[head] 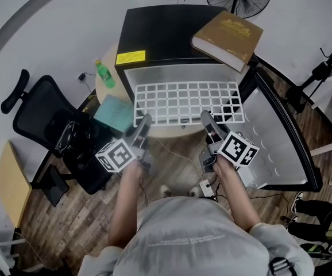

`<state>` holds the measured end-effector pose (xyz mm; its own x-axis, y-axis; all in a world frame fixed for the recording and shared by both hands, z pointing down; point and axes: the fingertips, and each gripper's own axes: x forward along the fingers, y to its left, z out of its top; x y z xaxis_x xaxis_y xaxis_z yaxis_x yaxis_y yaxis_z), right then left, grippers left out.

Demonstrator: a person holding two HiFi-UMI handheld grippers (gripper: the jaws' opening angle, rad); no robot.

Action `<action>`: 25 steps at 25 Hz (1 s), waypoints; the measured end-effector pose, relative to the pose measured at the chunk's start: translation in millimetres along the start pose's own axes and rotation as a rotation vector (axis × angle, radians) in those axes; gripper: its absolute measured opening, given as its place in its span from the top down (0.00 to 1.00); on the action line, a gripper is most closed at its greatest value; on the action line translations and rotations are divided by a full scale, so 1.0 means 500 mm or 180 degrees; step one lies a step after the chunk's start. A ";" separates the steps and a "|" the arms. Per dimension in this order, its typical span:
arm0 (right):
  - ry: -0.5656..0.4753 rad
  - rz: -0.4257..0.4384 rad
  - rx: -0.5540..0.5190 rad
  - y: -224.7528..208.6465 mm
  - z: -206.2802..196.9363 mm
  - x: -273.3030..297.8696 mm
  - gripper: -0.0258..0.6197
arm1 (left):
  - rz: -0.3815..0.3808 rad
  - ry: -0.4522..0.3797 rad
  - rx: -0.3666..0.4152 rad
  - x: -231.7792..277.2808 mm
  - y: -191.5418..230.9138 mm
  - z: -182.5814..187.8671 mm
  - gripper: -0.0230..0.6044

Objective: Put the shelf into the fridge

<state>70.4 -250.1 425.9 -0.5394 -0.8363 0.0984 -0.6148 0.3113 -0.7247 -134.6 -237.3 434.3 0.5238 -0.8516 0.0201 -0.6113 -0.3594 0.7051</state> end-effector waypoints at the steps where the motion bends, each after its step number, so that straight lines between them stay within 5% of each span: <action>1: 0.0004 0.0002 0.0021 -0.002 -0.001 0.003 0.76 | 0.0009 0.0004 0.0010 0.002 0.002 0.002 0.76; 25: -0.0059 0.0071 0.0018 -0.018 -0.009 0.009 0.76 | 0.0046 0.0022 0.0067 0.005 0.012 -0.006 0.76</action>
<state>71.3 -254.6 436.0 -0.5421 -0.8374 0.0697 -0.5995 0.3273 -0.7304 -135.1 -240.6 440.5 0.5189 -0.8541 0.0352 -0.6312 -0.3551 0.6896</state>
